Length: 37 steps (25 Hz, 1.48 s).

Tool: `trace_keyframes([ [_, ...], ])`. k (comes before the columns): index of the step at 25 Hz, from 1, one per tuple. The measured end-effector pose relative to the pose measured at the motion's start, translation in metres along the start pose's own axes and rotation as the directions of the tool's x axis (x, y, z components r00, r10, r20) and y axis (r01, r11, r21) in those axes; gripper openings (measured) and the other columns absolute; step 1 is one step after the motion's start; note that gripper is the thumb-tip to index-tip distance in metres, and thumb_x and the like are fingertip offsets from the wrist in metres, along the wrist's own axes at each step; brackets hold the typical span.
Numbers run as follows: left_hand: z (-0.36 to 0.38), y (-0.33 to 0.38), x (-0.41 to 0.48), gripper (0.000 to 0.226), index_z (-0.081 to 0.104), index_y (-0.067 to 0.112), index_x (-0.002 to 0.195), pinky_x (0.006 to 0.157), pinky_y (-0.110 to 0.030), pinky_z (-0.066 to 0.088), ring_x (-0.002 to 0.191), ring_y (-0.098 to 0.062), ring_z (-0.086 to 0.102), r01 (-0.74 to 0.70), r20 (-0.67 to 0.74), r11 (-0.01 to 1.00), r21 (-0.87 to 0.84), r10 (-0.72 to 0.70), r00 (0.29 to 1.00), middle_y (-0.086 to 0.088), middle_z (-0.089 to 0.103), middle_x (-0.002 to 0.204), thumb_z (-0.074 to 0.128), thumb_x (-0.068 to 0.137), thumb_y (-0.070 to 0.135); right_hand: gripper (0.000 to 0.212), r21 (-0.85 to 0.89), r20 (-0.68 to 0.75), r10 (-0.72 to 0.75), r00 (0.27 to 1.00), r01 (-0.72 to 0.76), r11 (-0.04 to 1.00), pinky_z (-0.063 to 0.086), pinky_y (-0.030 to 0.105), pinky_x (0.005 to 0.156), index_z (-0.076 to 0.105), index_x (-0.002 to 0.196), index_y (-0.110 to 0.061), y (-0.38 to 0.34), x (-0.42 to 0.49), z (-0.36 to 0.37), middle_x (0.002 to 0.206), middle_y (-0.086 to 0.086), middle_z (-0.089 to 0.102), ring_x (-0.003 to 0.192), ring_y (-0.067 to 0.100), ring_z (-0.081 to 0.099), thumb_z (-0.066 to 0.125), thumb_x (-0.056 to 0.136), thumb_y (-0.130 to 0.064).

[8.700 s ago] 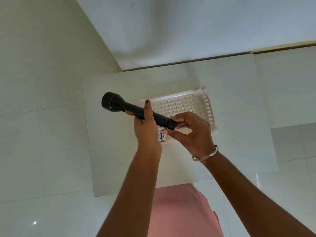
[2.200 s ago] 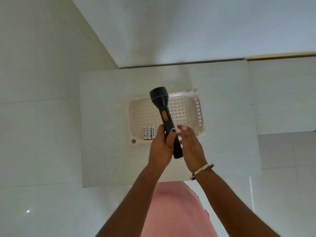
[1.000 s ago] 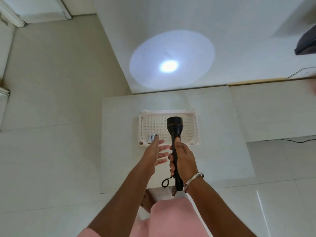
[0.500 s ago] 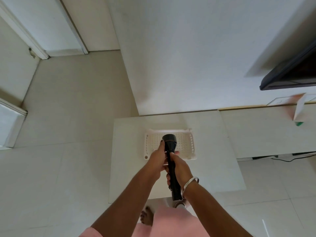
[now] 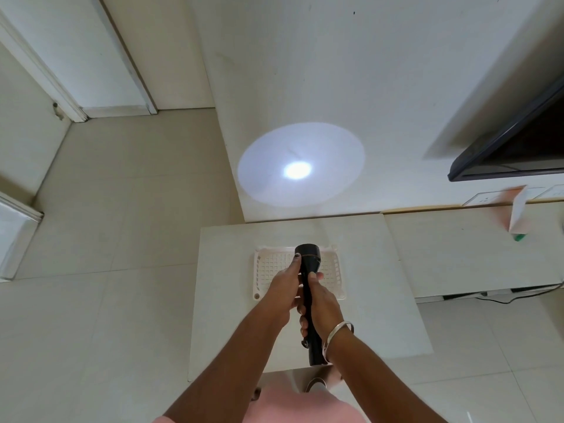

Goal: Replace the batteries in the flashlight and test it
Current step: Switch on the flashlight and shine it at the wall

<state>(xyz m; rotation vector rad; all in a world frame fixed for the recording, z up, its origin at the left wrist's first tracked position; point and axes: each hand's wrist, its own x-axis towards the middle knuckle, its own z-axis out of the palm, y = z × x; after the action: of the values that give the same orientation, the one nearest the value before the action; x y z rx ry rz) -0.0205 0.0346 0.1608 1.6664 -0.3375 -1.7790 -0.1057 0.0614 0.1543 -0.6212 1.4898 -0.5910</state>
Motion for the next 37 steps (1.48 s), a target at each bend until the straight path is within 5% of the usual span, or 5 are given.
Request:
trace_keyframes([
  [19,-0.001,-0.015,0.058,0.048,0.065,0.015,0.117,0.097,-0.039,0.051,0.102,-0.024,0.068,0.147,-0.020,0.988,-0.042,-0.148,0.989,-0.003,0.078,0.099,0.034,0.101,0.048,0.038,0.035,0.059,0.103,0.993,-0.105,0.994,0.043,0.025,0.039,0.057,0.098,-0.001,0.019,0.049,-0.003,0.057,0.008,0.055,0.037,0.017,0.047,0.041,0.100,-0.035],
  [22,-0.005,-0.028,0.087,0.047,0.060,0.016,0.126,0.088,-0.034,0.048,0.102,-0.021,0.063,0.114,-0.131,0.989,0.095,-0.101,0.986,-0.004,0.071,0.113,0.031,0.103,0.044,0.019,-0.047,0.066,0.095,0.993,-0.092,0.995,0.053,0.033,0.044,0.053,0.103,-0.005,0.031,0.079,-0.011,0.071,0.014,0.059,0.044,0.022,0.057,0.051,0.096,-0.023],
  [26,-0.040,-0.059,0.138,0.061,0.022,0.017,0.152,0.117,-0.047,0.023,0.146,-0.032,0.021,0.189,-0.398,0.749,0.635,0.107,0.911,-0.010,0.018,0.161,0.037,0.100,0.044,0.022,-0.486,-0.066,-0.003,0.998,-0.029,0.874,0.054,0.031,0.063,0.059,0.098,-0.013,0.045,0.150,-0.020,0.078,0.001,0.063,0.066,0.018,0.064,0.061,0.090,-0.034],
  [31,-0.059,-0.093,0.175,0.076,0.002,0.008,0.154,0.120,-0.044,0.016,0.149,-0.031,0.012,0.216,-0.367,0.714,0.666,0.062,0.928,-0.010,0.001,0.164,0.042,0.099,0.041,0.025,-0.750,-0.069,-0.007,0.998,-0.047,0.660,0.042,0.024,0.067,0.062,0.097,-0.018,0.060,0.226,-0.019,0.083,-0.003,0.060,0.075,0.015,0.056,0.065,0.086,-0.040],
  [37,-0.057,-0.107,0.176,0.077,0.001,0.007,0.154,0.120,-0.041,0.016,0.149,-0.028,0.012,0.190,-0.383,0.729,0.658,0.106,0.918,-0.008,0.001,0.164,0.045,0.098,0.038,0.025,-0.782,-0.087,-0.020,0.996,-0.056,0.621,0.052,0.030,0.073,0.061,0.101,-0.014,0.078,0.263,-0.012,0.093,0.004,0.068,0.078,0.018,0.059,0.068,0.085,-0.032],
])
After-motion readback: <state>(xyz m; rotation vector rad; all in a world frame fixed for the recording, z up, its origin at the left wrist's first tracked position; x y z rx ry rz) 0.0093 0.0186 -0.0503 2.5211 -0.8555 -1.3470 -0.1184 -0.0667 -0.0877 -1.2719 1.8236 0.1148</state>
